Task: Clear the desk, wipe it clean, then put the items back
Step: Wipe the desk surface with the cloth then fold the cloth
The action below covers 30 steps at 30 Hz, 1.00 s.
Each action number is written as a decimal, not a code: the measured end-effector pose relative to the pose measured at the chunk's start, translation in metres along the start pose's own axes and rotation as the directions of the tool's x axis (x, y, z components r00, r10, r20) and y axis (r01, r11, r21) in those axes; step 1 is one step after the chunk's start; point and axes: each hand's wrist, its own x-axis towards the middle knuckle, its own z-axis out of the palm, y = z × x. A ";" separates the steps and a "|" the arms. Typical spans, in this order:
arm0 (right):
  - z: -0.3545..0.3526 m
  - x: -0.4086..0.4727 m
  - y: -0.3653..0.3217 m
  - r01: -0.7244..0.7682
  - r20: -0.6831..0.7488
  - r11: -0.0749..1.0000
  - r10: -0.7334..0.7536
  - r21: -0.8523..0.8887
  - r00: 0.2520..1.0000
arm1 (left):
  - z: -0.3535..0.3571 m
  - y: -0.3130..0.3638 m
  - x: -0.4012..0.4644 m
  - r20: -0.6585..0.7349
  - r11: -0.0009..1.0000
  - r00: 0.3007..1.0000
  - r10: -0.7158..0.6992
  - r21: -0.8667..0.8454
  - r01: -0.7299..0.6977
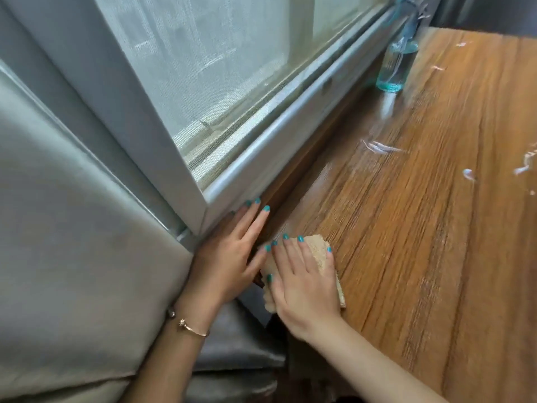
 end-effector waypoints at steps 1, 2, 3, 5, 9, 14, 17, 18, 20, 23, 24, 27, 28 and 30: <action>0.001 0.013 -0.013 -0.066 0.028 0.998 0.066 -0.012 0.997 | 0.001 -0.004 0.000 -0.007 0.999 0.999 0.031 0.029 -0.031; 0.004 0.026 -0.024 -0.125 0.098 0.991 0.129 -0.054 0.987 | 0.002 -0.006 0.001 -0.001 0.998 0.999 0.048 0.032 -0.048; 0.009 0.037 -0.033 -0.172 0.169 0.978 0.190 -0.119 0.967 | 0.002 -0.006 0.001 0.007 0.999 0.999 0.054 0.008 -0.054; 0.015 0.046 -0.045 -0.252 0.235 0.936 0.309 -0.244 0.922 | 0.002 -0.005 0.001 -0.006 0.998 0.999 0.050 -0.039 -0.050; 0.002 0.020 -0.058 -0.294 0.156 0.950 0.308 -0.111 0.938 | 0.005 -0.009 0.000 0.015 0.987 0.990 0.142 0.071 -0.142; -0.022 -0.058 0.019 -0.597 0.000 0.801 0.598 -0.051 0.802 | 0.011 -0.014 -0.001 0.041 0.962 0.978 0.204 0.176 -0.208; -0.032 -0.082 0.051 -0.775 0.015 0.622 0.781 -0.114 0.624 | 0.012 -0.011 -0.001 0.054 0.970 0.979 0.196 0.137 -0.202; -0.031 -0.075 0.045 -0.804 -0.015 0.587 0.806 -0.096 0.591 | 0.012 -0.011 -0.001 0.058 0.971 0.979 0.195 0.133 -0.201; -0.025 -0.048 0.014 -0.793 -0.036 0.608 0.792 -0.051 0.609 | 0.011 -0.010 -0.001 0.040 0.971 0.977 0.208 0.114 -0.211; -0.009 -0.013 -0.041 -0.581 0.037 0.806 0.588 -0.115 0.808 | 0.010 0.004 -0.009 -0.037 0.975 0.982 0.186 -0.121 -0.189; -0.009 -0.010 -0.048 -0.516 0.087 0.846 0.529 -0.137 0.844 | 0.009 0.012 -0.014 -0.044 0.958 0.984 0.174 -0.224 -0.179; -0.010 -0.048 -0.015 -0.492 0.021 0.854 0.503 -0.169 0.864 | 0.013 0.031 -0.032 0.000 0.905 0.977 0.212 -0.378 -0.197; -0.013 -0.074 0.007 -0.558 -0.032 0.812 0.562 -0.169 0.827 | 0.015 0.034 -0.035 0.030 0.899 0.975 0.222 -0.394 -0.193; -0.027 -0.125 0.057 -0.728 -0.083 0.667 0.726 -0.158 0.683 | 0.021 0.038 -0.035 0.118 0.906 0.964 0.238 -0.385 -0.177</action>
